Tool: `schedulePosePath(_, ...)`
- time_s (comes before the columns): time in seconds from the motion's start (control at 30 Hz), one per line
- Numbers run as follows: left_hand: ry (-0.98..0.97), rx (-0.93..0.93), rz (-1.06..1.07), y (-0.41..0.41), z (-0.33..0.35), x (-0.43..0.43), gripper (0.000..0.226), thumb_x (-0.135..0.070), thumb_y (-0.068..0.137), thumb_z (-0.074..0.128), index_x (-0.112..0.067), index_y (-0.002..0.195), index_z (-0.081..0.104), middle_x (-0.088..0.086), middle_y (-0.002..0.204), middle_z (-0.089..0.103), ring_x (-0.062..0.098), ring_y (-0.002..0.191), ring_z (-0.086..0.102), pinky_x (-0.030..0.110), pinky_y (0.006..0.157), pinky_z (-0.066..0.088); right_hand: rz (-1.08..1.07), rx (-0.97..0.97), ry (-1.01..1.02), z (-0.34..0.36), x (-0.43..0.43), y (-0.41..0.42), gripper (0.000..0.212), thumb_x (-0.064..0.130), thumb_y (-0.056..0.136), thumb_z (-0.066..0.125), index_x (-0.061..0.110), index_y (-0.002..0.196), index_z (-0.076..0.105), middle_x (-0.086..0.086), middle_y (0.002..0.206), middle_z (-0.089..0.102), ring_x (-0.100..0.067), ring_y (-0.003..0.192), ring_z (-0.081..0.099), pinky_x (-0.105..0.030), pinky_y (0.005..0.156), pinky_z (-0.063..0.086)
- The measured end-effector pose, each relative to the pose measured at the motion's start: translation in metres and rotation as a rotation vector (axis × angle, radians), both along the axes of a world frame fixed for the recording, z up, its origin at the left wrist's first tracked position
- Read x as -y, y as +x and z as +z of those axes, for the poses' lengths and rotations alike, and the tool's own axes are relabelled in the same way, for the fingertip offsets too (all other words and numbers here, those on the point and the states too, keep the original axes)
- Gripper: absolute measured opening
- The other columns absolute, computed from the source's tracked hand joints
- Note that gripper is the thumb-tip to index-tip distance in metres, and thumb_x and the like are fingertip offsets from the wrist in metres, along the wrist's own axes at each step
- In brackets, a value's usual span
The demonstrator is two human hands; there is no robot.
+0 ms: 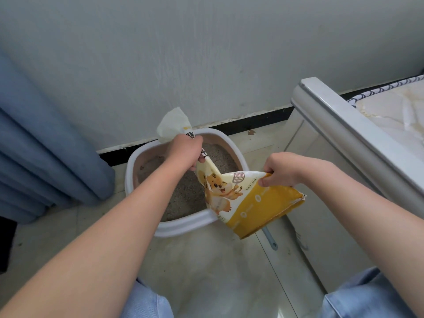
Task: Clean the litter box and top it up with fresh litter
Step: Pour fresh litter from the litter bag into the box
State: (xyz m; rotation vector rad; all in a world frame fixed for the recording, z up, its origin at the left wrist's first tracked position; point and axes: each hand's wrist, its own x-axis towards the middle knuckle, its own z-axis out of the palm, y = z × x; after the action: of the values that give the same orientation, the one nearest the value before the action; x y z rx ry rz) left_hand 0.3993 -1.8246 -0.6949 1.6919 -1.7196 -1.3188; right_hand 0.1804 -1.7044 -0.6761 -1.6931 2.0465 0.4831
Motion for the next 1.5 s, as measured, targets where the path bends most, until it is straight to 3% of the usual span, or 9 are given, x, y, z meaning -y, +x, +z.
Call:
schedulePosePath(0.17, -0.074, -0.028, -0.029, -0.010, -0.010, -0.007, 0.039, -0.028, 0.091, 0.047, -0.010, 0.063, 0.066, 0.001, 0.059, 0.072, 0.024, 0.052, 0.057, 0.039, 0.064, 0.060, -0.018, 0.118, -0.047, -0.021, -0.009, 0.004, 0.034, 0.059, 0.078, 0.070, 0.026, 0.089, 0.072, 0.007, 0.079, 0.071, -0.013, 0.073, 0.066, -0.038, 0.072, 0.060)
schedulePosePath(0.47, -0.069, -0.089, -0.103, -0.021, -0.012, -0.015, 0.040, -0.030, 0.095, 0.043, -0.009, 0.073, 0.068, 0.000, 0.063, 0.073, 0.030, 0.056, 0.063, 0.046, 0.075, 0.062, 0.029, 0.261, -0.315, -0.018, -0.005, 0.042, 0.032, 0.059, 0.071, 0.069, 0.033, 0.089, 0.065, 0.013, 0.083, 0.068, -0.008, 0.072, 0.064, -0.035, 0.064, 0.057)
schedulePosePath(0.67, -0.067, -0.025, -0.182, -0.014, -0.016, -0.017, 0.047, -0.035, 0.094, 0.041, -0.019, 0.063, 0.072, -0.001, 0.073, 0.076, 0.033, 0.085, 0.069, 0.046, 0.083, 0.058, 0.060, 0.159, -0.432, -0.027, 0.011, 0.069, 0.022, 0.028, 0.092, 0.054, 0.019, 0.072, 0.058, 0.002, 0.064, 0.060, -0.021, 0.059, 0.059, -0.030, 0.049, 0.042)
schedulePosePath(0.83, 0.025, -0.048, -0.093, 0.008, -0.023, 0.001, 0.061, -0.047, 0.102, 0.028, -0.017, 0.080, 0.076, -0.003, 0.090, 0.076, 0.018, 0.078, 0.067, 0.031, 0.069, 0.045, -0.011, 0.123, -0.456, -0.033, 0.012, 0.059, 0.030, 0.027, 0.097, 0.050, 0.010, 0.074, 0.056, -0.005, 0.065, 0.057, -0.026, 0.060, 0.056, -0.030, 0.047, 0.035)
schedulePosePath(0.97, -0.048, 0.180, -0.026, 0.034, -0.041, 0.017, 0.031, -0.035, 0.096, 0.051, -0.017, 0.120, 0.058, 0.001, 0.114, 0.067, 0.021, 0.090, 0.063, 0.027, 0.060, 0.040, 0.040, 0.130, -0.455, -0.032, 0.008, 0.058, 0.033, 0.028, 0.099, 0.050, 0.007, 0.073, 0.054, -0.009, 0.066, 0.058, -0.027, 0.058, 0.055, -0.031, 0.048, 0.036)
schedulePosePath(1.13, -0.118, 0.132, 0.002, 0.041, -0.061, 0.036, 0.089, -0.024, 0.085, 0.073, -0.026, 0.157, 0.020, 0.006, 0.150, 0.041, 0.024, 0.118, 0.054, 0.028, 0.074, 0.040, 0.077, 0.161, -0.468, -0.030, 0.000, 0.051, 0.032, 0.030, 0.099, 0.051, 0.008, 0.076, 0.056, -0.008, 0.066, 0.060, -0.027, 0.059, 0.056, -0.036, 0.055, 0.046)
schedulePosePath(1.2, -0.148, 0.014, 0.011, 0.042, -0.065, 0.047, 0.069, -0.022, 0.083, 0.075, -0.021, 0.145, 0.044, 0.004, 0.136, 0.055, 0.018, 0.109, 0.058, 0.029, 0.079, 0.042, 0.066, 0.176, -0.469, -0.029, -0.003, 0.048, 0.031, 0.029, 0.099, 0.051, 0.010, 0.076, 0.058, -0.006, 0.065, 0.060, -0.025, 0.059, 0.056, -0.035, 0.054, 0.045)
schedulePosePath(1.3, -0.261, -0.048, 0.058, 0.039, -0.056, 0.051, 0.005, -0.020, 0.088, 0.067, -0.020, 0.084, 0.066, 0.002, 0.085, 0.064, 0.019, 0.081, 0.057, 0.029, 0.067, 0.039, 0.028, 0.204, -0.462, -0.028, -0.008, 0.044, 0.031, 0.028, 0.099, 0.051, 0.010, 0.075, 0.057, -0.006, 0.063, 0.060, -0.024, 0.058, 0.056, -0.033, 0.051, 0.040)
schedulePosePath(1.5, -0.394, -0.111, 0.001, 0.031, -0.020, 0.046, 0.012, -0.023, 0.081, 0.063, -0.016, 0.079, 0.073, 0.001, 0.071, 0.068, 0.020, 0.070, 0.063, 0.036, 0.063, 0.052, -0.100, 0.263, -0.404, -0.024, -0.010, 0.034, 0.047, 0.030, 0.096, 0.058, 0.013, 0.058, 0.036, -0.001, 0.052, 0.036, -0.021, 0.048, 0.037, -0.030, 0.049, 0.029)
